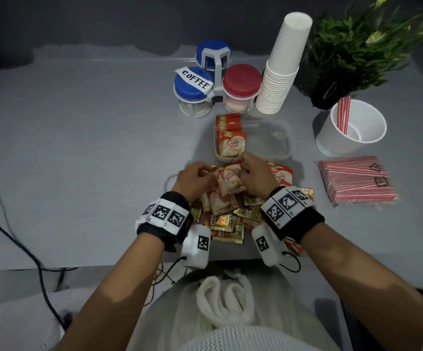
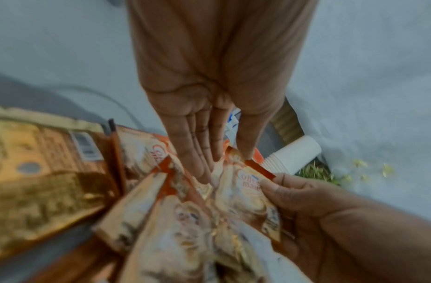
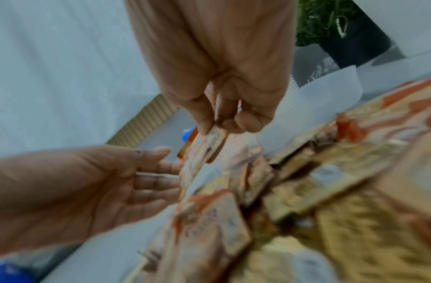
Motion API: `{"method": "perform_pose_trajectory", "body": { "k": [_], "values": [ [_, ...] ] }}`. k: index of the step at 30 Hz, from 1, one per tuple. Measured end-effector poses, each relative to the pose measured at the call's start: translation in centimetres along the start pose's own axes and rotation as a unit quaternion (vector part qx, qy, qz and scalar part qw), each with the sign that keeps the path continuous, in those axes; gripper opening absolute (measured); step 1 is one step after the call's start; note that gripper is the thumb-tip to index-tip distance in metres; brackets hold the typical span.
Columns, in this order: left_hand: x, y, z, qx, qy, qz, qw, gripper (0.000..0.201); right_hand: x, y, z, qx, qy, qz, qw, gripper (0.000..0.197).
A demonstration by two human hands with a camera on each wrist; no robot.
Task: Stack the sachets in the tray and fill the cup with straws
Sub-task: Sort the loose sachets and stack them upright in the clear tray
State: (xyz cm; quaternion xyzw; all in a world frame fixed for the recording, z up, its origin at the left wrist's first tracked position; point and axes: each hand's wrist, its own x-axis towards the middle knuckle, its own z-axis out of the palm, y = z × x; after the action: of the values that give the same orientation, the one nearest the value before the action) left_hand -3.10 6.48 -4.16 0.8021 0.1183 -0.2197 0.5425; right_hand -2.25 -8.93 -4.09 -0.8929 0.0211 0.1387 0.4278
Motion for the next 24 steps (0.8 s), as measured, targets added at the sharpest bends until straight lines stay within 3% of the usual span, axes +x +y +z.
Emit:
{"method": "perform_pose_trajectory", "body": {
  "k": [2, 5, 9, 12, 16, 20, 24],
  "values": [
    [-0.1, 0.6, -0.1, -0.078, -0.017, -0.021, 0.997, 0.014, 0.2, -0.7, -0.4, 0.049, 0.023, -0.005, 0.999, 0.017],
    [-0.4, 1.1, 0.0, -0.112, -0.048, -0.007, 0.993, 0.022, 0.8, -1.3, -0.3, 0.096, 0.03, -0.001, 0.995, 0.019],
    [-0.4, 0.8, -0.2, -0.14, -0.017, 0.007, 0.99, 0.03, 0.9, -1.8, 0.4, 0.093, 0.029, 0.002, 0.995, 0.006],
    [-0.1, -0.1, -0.7, -0.149, 0.025, 0.002, 0.989, 0.031, 0.4, -1.7, 0.8, -0.01, 0.008, 0.001, 1.0, 0.018],
    [0.1, -1.1, -1.4, -0.15, 0.053, -0.004, 0.987, 0.029, -0.8, -1.3, 1.6, -0.139, -0.079, 0.002, 0.987, 0.026],
    [0.2, -1.3, -1.4, -0.158, 0.054, -0.005, 0.986, 0.029, -0.9, -1.1, 2.8, -0.244, -0.129, 0.025, 0.961, 0.076],
    [0.4, -1.4, -1.3, -0.148, 0.058, -0.011, 0.987, 0.032, -0.9, -1.1, 3.2, -0.236, -0.116, 0.029, 0.964, 0.076]
  ]
}}
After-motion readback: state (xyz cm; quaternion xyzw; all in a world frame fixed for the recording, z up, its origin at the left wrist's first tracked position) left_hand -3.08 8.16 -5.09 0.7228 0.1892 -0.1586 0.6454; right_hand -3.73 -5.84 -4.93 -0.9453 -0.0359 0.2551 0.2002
